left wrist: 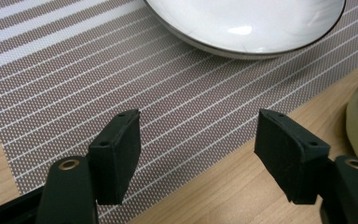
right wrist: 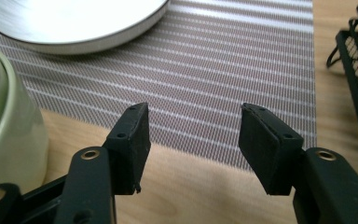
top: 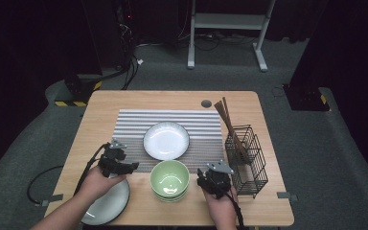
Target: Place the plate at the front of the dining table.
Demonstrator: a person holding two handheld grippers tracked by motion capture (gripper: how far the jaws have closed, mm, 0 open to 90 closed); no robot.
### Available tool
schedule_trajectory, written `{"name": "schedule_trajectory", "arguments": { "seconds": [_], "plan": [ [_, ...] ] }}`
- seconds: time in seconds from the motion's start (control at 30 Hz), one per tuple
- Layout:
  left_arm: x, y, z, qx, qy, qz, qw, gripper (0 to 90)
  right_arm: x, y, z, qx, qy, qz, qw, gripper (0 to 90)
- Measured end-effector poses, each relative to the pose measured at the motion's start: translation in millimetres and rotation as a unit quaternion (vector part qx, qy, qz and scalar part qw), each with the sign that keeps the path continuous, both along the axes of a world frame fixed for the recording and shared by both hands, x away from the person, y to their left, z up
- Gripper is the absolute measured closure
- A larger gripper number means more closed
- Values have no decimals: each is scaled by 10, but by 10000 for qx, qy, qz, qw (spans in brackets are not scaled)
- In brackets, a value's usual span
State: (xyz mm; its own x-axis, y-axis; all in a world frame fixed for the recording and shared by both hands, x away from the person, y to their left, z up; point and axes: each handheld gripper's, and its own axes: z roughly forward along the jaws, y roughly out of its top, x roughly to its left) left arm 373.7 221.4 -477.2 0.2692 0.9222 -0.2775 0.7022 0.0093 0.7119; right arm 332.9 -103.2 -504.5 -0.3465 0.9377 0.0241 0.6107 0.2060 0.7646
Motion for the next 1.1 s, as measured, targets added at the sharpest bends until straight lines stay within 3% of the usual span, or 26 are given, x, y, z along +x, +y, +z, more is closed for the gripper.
{"name": "schedule_trajectory", "arguments": {
  "seconds": [0.17,0.27,0.67,0.73,0.83,1.1],
  "plan": [
    [29,-11,13,34,163,4,9999,323,-66,28,-71,-144,-61,33,9999,416],
    [43,-21,24,95,223,-19,9997,321,-92,6,-109,-54,-35,-9,10000,415],
    [85,-54,-11,175,623,-81,9979,332,-106,14,-171,-161,-19,145,9998,409],
    [105,-56,-7,421,690,-145,9966,335,-95,0,-168,-112,-9,165,9998,409],
    [139,-73,36,472,734,-120,9961,337,-87,-15,-163,-49,15,190,9998,414],
    [156,-152,57,739,1053,-244,9914,327,-73,-45,-184,38,114,303,9995,408]
  ]
}}
